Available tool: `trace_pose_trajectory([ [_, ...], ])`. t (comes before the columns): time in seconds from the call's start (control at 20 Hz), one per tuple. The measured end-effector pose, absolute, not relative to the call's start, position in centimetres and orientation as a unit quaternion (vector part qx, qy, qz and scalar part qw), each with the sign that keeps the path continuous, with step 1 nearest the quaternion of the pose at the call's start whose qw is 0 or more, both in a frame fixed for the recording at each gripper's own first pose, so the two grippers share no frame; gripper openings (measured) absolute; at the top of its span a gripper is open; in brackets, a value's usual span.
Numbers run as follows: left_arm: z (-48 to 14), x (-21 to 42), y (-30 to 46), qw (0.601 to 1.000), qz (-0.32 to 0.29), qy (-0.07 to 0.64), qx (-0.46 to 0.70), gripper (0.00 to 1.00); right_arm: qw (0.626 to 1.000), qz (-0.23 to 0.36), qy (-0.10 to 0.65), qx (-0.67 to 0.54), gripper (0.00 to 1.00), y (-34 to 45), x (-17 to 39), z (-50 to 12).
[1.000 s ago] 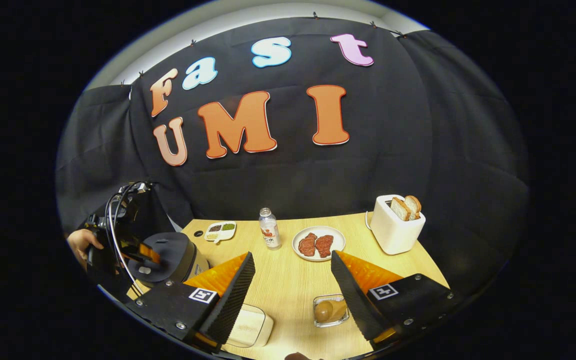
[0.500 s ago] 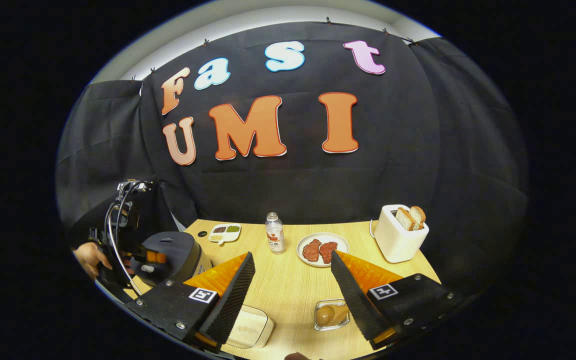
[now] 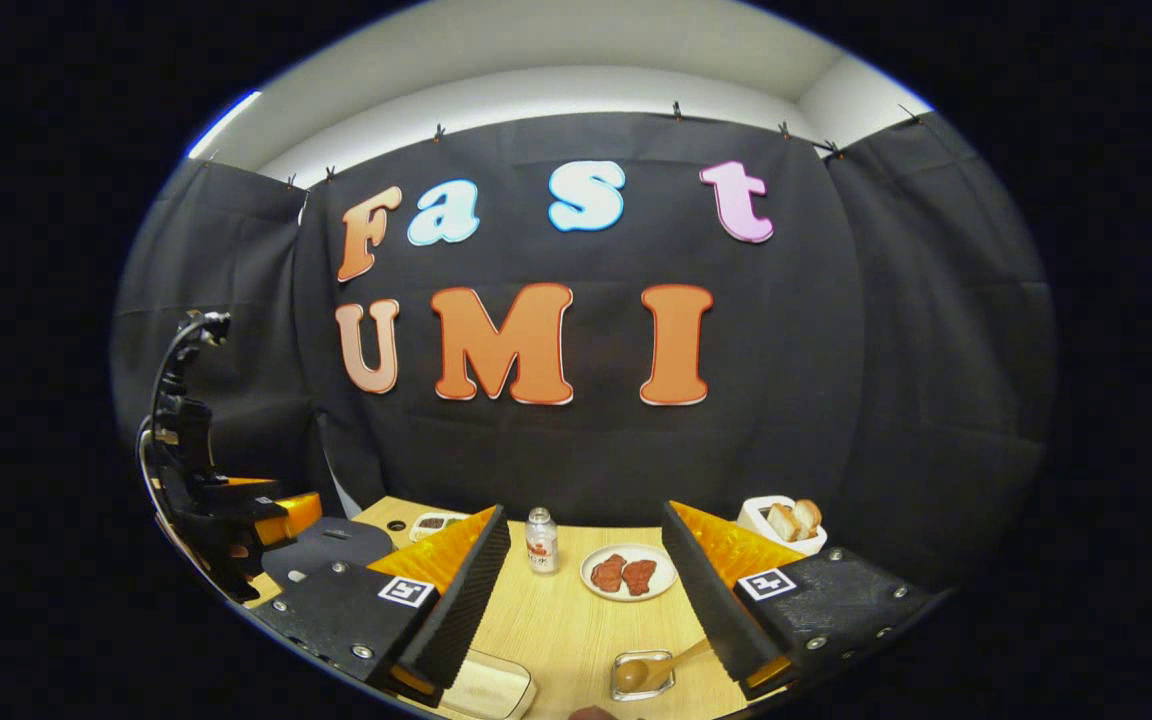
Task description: Close the left gripper, press the button to open the rice cooker; take a wooden spoon from the chopstick holder with the right hand, scoop a spoonful of rice and pour it into the rice cooker, then put the wooden spoon back into the chopstick holder.
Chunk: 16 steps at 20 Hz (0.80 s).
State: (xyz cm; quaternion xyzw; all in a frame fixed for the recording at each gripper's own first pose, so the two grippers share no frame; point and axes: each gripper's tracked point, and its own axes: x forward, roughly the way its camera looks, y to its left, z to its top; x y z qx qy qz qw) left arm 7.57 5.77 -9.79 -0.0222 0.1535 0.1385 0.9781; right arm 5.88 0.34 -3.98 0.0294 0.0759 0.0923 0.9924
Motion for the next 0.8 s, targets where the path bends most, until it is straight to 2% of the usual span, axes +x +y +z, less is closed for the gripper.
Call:
trace_pose_trajectory([
  [0.4,-2.3,5.1,4.3,0.993,0.110,0.024,-0.021,0.93,0.995,0.096,0.023,0.023,0.94,0.3,5.3,-0.7],
  [0.8,-2.9,4.0,4.5,0.994,0.106,0.011,-0.020,0.94,0.995,0.100,0.014,0.016,0.94,0.4,5.1,-0.6],
])
